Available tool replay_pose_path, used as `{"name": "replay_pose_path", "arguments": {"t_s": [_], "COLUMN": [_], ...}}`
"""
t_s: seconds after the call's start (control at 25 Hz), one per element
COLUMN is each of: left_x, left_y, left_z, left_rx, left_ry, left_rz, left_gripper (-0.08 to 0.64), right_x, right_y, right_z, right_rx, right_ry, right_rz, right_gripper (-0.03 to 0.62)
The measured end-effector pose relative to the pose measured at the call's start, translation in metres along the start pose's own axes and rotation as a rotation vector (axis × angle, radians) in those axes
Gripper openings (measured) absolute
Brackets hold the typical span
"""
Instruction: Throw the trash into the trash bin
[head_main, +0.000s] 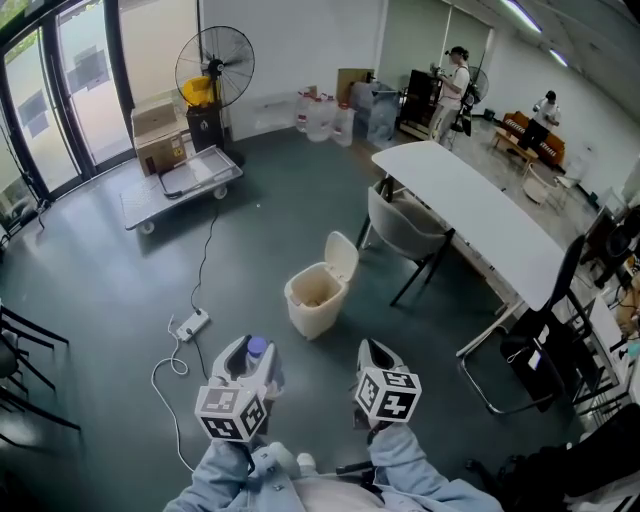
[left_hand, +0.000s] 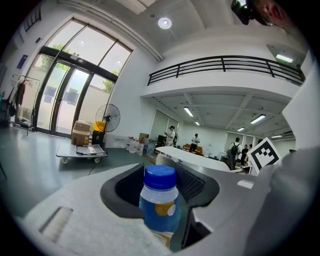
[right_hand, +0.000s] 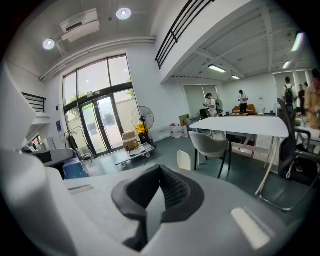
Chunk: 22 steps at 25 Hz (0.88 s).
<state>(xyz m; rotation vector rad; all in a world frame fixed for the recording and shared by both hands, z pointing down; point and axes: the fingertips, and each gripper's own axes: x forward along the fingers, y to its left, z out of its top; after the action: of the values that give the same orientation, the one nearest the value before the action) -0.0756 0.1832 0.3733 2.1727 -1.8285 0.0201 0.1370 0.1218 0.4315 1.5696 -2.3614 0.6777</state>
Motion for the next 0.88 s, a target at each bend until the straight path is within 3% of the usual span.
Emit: {"name": "replay_pose_path", "arguments": {"t_s": [0.4,0.88], "left_x": [0.079,0.221], "left_y": [0.02,0.072], "left_z": [0.017,0.072], "left_rx": [0.033,0.036], "left_ry": [0.002,-0.006], "left_rz": [-0.043,-0.112], "left_gripper": [0.207,0.207], "right_x": [0.059,0.175], "right_y": [-0.032,-0.05], "right_z": [0.02,0.101], "right_rx": [0.064,0.078], "right_ry": [-0.017,-0.051], "right_rz": [-0.054,-0.119], "right_gripper": [0.003,0.003]}}
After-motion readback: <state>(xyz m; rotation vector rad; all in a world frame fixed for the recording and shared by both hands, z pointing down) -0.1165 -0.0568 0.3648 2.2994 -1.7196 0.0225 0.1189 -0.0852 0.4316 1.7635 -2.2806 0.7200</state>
